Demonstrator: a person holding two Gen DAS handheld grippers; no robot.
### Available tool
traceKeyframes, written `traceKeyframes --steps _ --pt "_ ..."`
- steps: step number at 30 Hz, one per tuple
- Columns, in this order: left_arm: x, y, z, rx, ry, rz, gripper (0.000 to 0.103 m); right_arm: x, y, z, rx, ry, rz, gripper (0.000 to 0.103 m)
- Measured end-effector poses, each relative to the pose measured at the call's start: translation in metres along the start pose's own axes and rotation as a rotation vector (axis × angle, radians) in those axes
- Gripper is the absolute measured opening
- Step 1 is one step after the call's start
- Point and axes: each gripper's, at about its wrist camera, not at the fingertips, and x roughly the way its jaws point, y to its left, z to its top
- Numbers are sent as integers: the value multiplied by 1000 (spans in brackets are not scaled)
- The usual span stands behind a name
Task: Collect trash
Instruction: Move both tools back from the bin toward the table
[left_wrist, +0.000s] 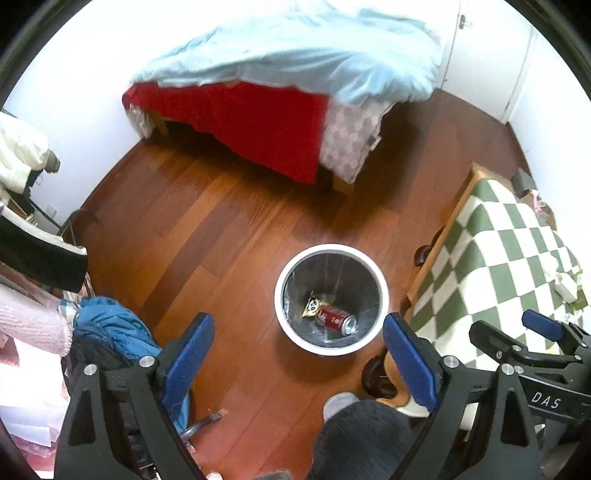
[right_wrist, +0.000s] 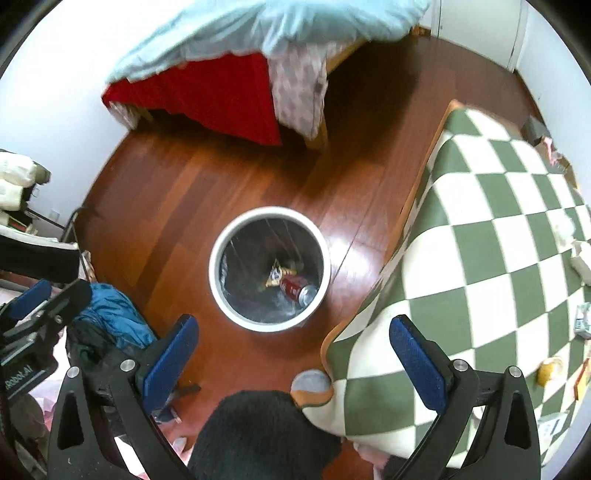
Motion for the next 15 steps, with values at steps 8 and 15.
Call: traceKeyframes --steps 8,15 --pt "-70 -22 -12 23 -116 -16 93 -89 -16 -27 27 -131 65 103" --pt "-108 -66 -13 74 -180 -47 93 -157 -60 -60 157 -236 191 103"
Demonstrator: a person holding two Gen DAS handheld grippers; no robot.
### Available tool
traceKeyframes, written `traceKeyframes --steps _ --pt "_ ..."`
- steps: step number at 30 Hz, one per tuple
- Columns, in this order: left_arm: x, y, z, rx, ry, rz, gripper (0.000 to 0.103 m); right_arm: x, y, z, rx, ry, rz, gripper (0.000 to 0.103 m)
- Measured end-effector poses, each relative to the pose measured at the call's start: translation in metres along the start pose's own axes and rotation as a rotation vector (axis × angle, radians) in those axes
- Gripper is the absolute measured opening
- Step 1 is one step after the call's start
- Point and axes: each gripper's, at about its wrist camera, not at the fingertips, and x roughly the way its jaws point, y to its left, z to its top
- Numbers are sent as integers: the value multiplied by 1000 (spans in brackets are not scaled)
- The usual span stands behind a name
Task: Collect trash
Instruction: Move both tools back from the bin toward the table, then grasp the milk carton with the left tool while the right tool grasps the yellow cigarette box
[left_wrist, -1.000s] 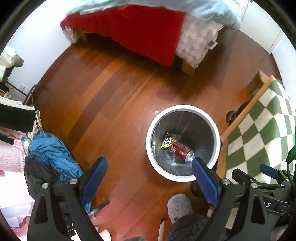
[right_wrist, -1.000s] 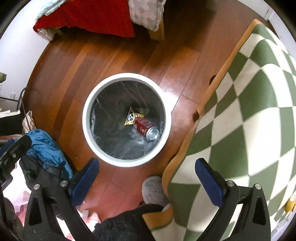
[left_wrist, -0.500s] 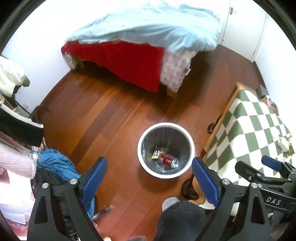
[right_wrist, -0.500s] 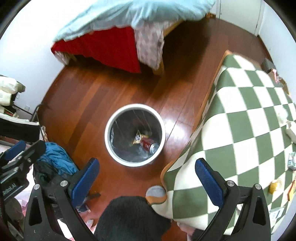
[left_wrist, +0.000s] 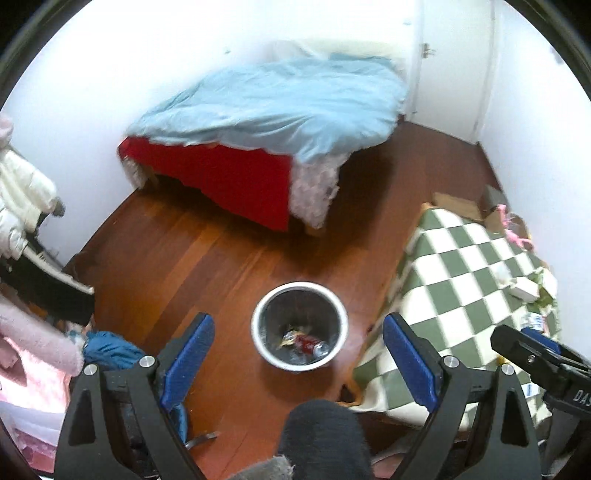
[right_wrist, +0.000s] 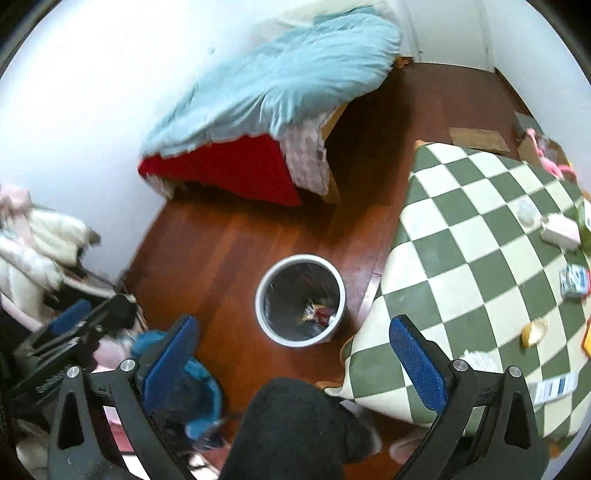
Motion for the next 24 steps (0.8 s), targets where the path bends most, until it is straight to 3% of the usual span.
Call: traceKeyframes --steps 4,8,10,13,20,21,24 --pt "3 -40 3 39 -10 -60 93 -39 -39 -8 98 -49 13 103" --pt "36 -105 4 106 36 -104 93 -67 -96 -15 197 -80 -50 103" --pt "63 -147 3 164 76 -132 93 -76 -140 -21 270 -81 -120 103" --pt "90 -202 -1 248 121 -161 103 -81 -201 -28 370 -68 -201 103" --pt "174 -335 -26 505 235 -196 103 -77 -369 -47 579 -8 -455 103" --pt "184 -345 -29 529 250 -193 103 -73 -397 -52 614 12 -486 102" --pt "214 -376 -36 600 298 -189 103 -57 -462 -64 697 86 -538 83"
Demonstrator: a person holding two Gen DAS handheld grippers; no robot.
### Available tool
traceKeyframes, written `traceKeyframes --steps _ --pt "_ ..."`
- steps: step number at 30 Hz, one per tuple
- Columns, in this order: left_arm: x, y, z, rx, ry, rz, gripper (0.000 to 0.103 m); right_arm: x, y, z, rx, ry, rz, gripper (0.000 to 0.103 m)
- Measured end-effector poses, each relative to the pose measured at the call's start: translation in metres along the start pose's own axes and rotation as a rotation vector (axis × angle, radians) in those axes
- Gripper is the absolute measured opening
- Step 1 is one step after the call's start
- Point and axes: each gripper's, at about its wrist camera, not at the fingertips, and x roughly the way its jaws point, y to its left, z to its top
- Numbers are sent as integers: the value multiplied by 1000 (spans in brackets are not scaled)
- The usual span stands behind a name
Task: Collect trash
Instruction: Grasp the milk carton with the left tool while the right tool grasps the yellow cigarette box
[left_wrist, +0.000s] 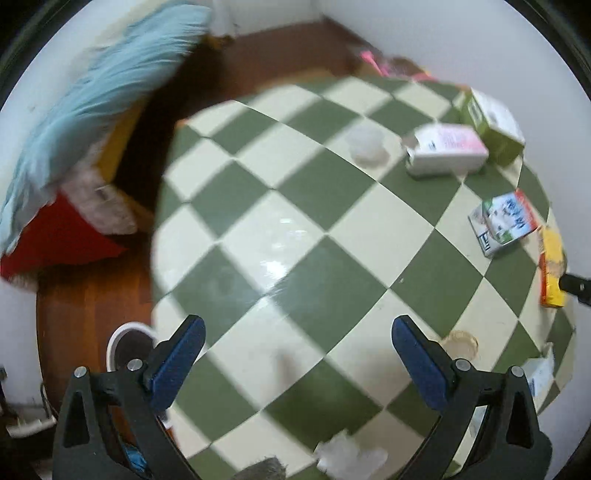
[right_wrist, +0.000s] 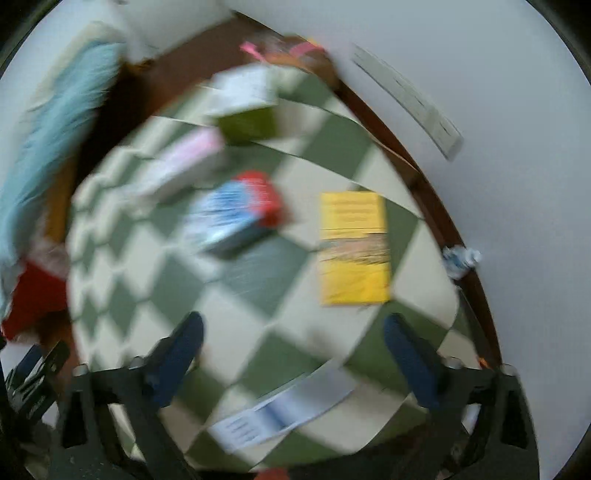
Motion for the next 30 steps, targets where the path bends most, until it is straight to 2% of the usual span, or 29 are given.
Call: traceKeyframes --steps 4,8,10,11,13,16,18,20,21,22,23,24,25,28,30 --pt "20 -28 25 96 4 16 103 44 -27 29 22 58 -71 80" --pt "21 -57 43 212 -18 13 103 66 -32 42 17 77 -86 80" --pt "15 -79 54 298 -38 6 103 66 -29 42 -4 56 -102 59" --pt "10 -96 60 363 -54 -11 103 66 -27 41 -19 51 -124 58" --pt "4 -119 65 456 -63 -36 103 63 -31 35 -12 45 -88 58" --pt "1 -164 74 628 -63 -70 102 57 -51 24 34 56 -84 58" --pt "4 -192 76 737 -35 -117 102 57 -62 20 61 71 -75 58" --pt "18 -210 78 807 39 -149 102 55 -68 18 75 73 -81 58" --pt "23 -217 78 826 58 -146 102 56 -70 17 82 72 -75 58" --pt "27 -221 79 837 67 -139 95 55 -71 17 87 72 -71 58" --pt "31 -228 79 851 78 -124 81 54 -71 17 91 72 -71 58" --pt "34 -230 79 846 97 -129 73 54 -70 15 94 73 -73 58" --pt "34 -231 80 821 123 -165 60 56 -70 17 93 74 -73 58" --pt "27 -227 81 762 122 -192 60 57 -67 20 79 79 -74 58" --pt "25 -218 80 693 164 -209 59 60 -66 21 72 88 -53 58"
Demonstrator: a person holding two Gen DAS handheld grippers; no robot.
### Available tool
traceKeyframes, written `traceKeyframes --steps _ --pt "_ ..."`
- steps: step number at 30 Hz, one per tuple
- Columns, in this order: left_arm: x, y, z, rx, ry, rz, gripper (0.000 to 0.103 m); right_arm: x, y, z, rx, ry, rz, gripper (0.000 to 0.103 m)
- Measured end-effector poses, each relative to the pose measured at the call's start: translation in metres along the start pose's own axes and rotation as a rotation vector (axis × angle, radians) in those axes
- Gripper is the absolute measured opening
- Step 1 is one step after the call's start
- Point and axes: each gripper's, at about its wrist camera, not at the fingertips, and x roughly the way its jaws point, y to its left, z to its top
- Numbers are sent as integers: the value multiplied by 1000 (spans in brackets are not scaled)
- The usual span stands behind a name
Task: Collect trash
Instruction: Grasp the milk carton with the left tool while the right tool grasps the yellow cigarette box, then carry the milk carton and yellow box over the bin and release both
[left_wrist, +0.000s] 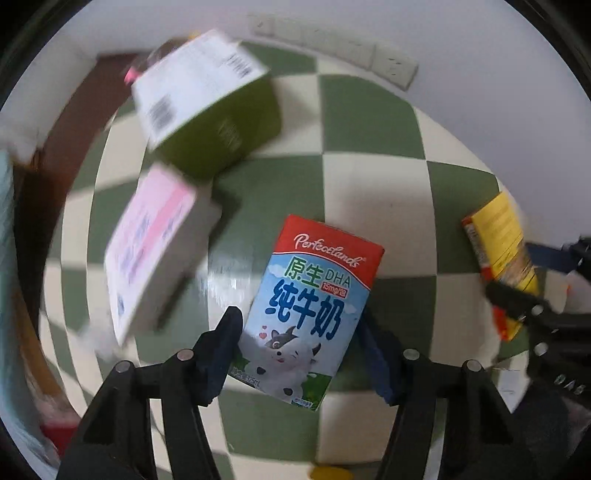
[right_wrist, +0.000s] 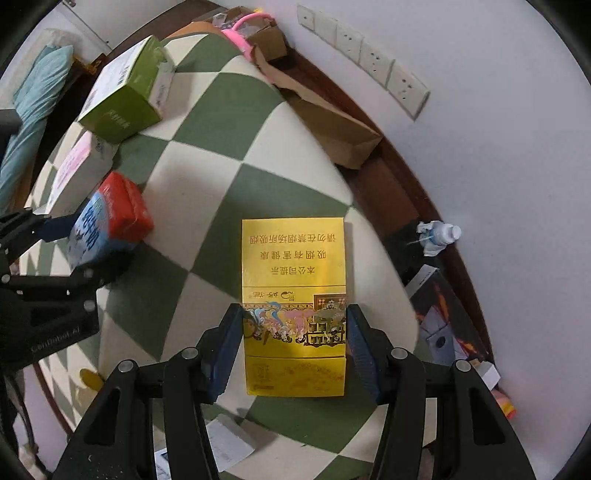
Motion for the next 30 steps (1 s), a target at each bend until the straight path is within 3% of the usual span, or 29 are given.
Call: traceKeyframes --steps 2,8,12,17,20,23,30 --pt "-3 3 -7 -59 -1 -52 59 0 6 -1 -15 13 15 58" --pt "10 0 0 -84 19 5 63 0 17 1 -38 24 16 59" --pt "11 -2 6 -86 14 -7 63 -1 21 1 -32 5 -11 61" --pt "12 -1 -6 -105 -20 -33 51 1 31 -1 -30 -22 -42 69" --pt "12 8 -16 -133 -33 -24 51 0 37 -5 -33 -54 -83 67" --pt "12 13 -28 -171 -43 -10 50 -4 41 -12 -40 -79 -118 59" --pt "-14 22 -57 -295 -119 42 50 -13 49 -24 -61 -91 -82 58"
